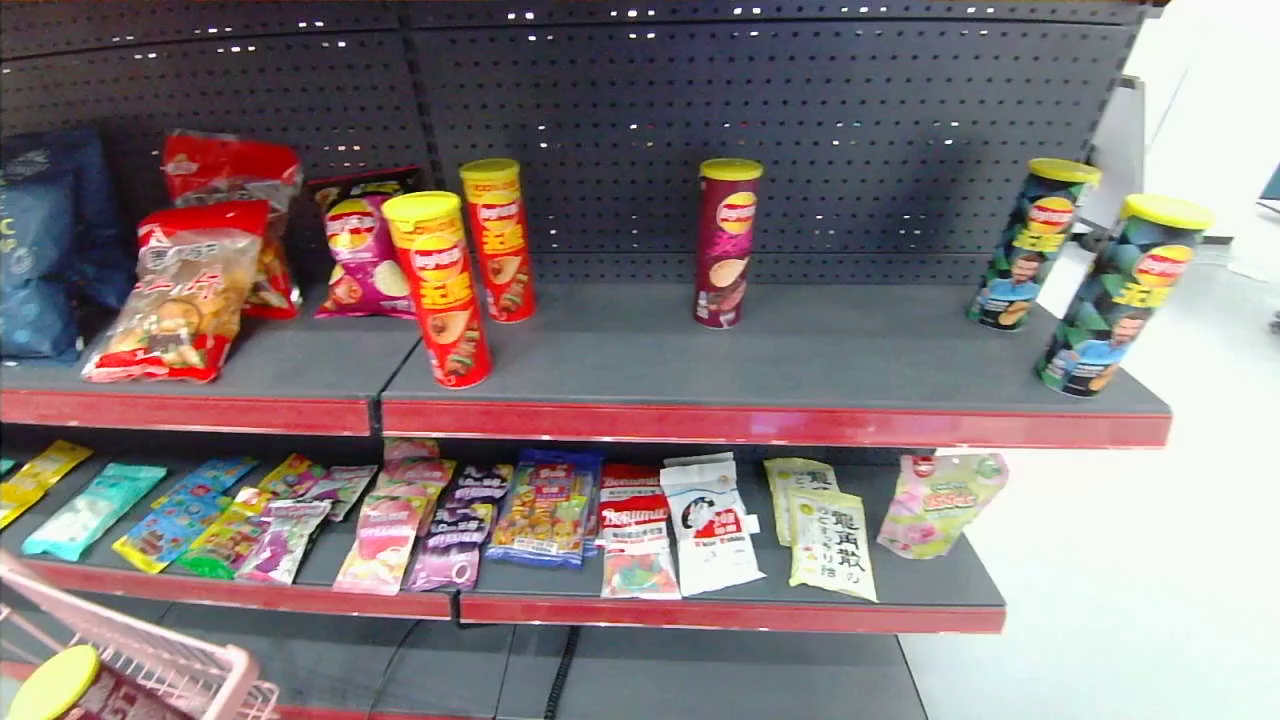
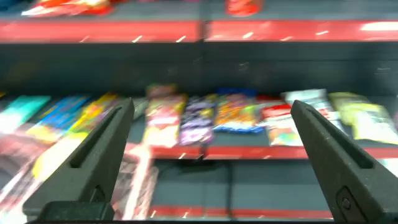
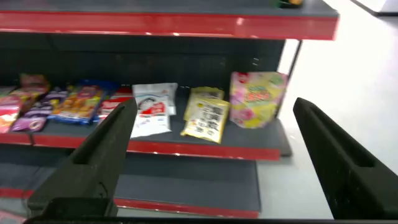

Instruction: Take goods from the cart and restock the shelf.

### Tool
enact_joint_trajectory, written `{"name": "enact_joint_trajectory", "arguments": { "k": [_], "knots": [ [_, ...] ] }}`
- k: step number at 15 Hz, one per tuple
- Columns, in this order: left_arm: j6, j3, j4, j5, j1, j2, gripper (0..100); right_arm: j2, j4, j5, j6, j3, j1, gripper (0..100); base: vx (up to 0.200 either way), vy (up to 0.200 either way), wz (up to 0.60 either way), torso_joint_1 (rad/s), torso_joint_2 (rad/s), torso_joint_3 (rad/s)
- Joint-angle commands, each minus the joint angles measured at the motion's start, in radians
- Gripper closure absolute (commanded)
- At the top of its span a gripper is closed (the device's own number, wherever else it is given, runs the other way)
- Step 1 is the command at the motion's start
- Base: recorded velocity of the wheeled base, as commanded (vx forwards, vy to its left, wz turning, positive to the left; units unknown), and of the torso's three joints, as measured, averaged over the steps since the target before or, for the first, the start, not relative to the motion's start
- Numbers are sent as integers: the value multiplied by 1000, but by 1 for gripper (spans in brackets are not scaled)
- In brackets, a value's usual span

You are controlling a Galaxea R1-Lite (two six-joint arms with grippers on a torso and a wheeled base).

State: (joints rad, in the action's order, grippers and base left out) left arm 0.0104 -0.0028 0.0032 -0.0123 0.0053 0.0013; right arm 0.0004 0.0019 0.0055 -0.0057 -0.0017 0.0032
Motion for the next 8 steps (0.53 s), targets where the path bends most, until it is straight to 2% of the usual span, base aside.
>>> {"name": "enact_joint_trajectory", "arguments": {
  "k": [1,8],
  "knots": [
    [-1,0,0,0,1,-1,0,0,0,1,0,0,0,0,0,0,600,7,7,2],
    [-1,0,0,0,1,0,0,0,0,1,0,0,1,0,0,0,600,1,4,2]
  ]
}}
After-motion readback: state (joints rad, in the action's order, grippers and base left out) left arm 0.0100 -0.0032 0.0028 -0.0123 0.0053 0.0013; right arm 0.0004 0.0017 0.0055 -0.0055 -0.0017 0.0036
